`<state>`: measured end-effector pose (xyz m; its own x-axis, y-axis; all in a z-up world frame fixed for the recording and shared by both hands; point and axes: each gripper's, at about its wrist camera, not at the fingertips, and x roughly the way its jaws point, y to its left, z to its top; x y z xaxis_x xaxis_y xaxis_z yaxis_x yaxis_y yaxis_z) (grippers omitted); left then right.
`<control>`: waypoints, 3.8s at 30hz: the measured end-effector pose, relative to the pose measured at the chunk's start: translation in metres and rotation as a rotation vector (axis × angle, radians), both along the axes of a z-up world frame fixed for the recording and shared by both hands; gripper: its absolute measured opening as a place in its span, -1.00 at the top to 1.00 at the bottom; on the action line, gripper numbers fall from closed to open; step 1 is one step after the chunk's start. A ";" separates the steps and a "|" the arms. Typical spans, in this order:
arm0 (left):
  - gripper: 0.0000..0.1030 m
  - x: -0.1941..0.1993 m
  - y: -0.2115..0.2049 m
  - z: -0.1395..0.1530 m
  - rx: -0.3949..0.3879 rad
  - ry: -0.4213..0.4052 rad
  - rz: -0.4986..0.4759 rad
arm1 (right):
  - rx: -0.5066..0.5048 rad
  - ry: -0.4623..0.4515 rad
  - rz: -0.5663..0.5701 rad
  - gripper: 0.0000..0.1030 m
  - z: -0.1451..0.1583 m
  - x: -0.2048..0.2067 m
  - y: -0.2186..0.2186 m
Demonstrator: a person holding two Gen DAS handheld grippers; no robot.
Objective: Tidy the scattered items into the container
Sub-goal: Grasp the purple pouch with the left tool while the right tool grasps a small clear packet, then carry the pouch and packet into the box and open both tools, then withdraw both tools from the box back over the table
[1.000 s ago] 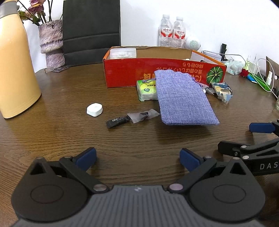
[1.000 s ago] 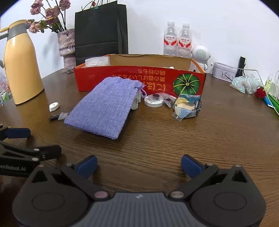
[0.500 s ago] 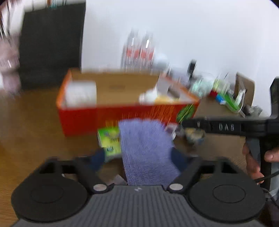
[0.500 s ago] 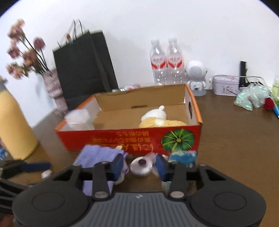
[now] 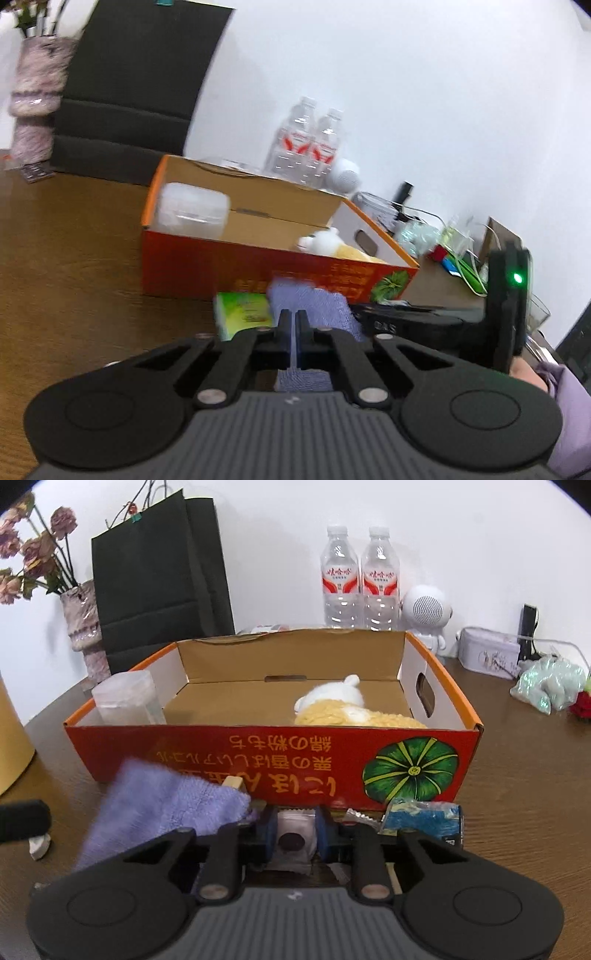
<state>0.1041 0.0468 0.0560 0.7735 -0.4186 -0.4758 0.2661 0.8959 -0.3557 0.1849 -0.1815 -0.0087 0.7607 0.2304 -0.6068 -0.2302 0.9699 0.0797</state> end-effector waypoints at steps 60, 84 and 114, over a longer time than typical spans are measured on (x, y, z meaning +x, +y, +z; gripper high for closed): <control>0.89 0.231 -0.044 0.017 0.116 0.263 0.052 | -0.011 0.138 0.016 0.60 0.083 0.181 -0.026; -1.00 0.041 -0.007 0.061 0.317 -0.143 0.221 | -0.017 -0.140 0.045 -0.89 0.103 0.001 -0.039; -1.00 -0.084 -0.024 -0.036 0.339 0.023 0.157 | -0.038 -0.050 0.064 -0.91 -0.005 -0.156 -0.032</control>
<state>0.0200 0.0225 0.0203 0.8036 -0.1110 -0.5847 0.1112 0.9932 -0.0358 0.0285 -0.2132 -0.0132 0.7747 0.2574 -0.5775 -0.2950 0.9550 0.0300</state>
